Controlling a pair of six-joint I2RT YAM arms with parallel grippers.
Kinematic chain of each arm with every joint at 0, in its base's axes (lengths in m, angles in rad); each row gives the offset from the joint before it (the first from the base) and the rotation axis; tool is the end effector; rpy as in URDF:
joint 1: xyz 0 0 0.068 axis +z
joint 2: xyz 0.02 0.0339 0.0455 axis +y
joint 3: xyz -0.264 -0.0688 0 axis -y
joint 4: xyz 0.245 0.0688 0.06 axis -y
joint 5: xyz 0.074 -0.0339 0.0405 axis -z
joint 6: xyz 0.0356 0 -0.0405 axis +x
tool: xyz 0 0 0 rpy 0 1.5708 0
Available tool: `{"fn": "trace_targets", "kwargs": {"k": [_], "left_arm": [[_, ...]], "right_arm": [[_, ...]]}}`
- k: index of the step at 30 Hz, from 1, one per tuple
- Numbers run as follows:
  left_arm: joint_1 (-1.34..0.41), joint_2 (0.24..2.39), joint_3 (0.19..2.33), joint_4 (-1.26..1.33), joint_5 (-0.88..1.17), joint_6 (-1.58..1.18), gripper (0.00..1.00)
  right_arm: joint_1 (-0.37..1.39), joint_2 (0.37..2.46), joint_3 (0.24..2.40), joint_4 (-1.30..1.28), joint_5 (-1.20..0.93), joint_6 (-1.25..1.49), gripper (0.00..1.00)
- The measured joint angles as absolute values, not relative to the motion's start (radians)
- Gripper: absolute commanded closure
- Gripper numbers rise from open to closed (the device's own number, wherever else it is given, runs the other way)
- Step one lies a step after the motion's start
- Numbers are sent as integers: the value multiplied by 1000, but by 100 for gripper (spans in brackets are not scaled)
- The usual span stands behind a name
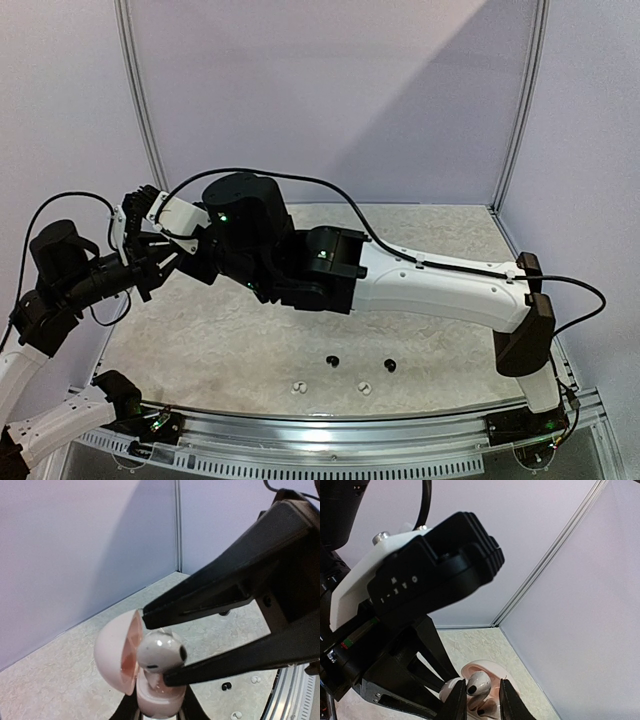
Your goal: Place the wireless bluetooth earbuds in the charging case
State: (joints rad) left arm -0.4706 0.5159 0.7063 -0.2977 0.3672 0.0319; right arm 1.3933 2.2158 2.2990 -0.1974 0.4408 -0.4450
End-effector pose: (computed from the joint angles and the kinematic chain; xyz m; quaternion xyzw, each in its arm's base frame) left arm 0.1067 -0.0686 0.3375 0.3000 0.6782 -0.2755 0.6116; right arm 0.1074 0.5125 0.3925 -0.4908 0.5574 0.1514 0.6523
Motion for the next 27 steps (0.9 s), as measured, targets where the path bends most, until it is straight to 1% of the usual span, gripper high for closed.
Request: {"fn": "trace_targets", "kwargs": {"k": [27], "left_arm": [[-471,546,734,-315,354,-9,100]], "right_arm": [[1391,2221,2299,-191,458,-423,76]]}}
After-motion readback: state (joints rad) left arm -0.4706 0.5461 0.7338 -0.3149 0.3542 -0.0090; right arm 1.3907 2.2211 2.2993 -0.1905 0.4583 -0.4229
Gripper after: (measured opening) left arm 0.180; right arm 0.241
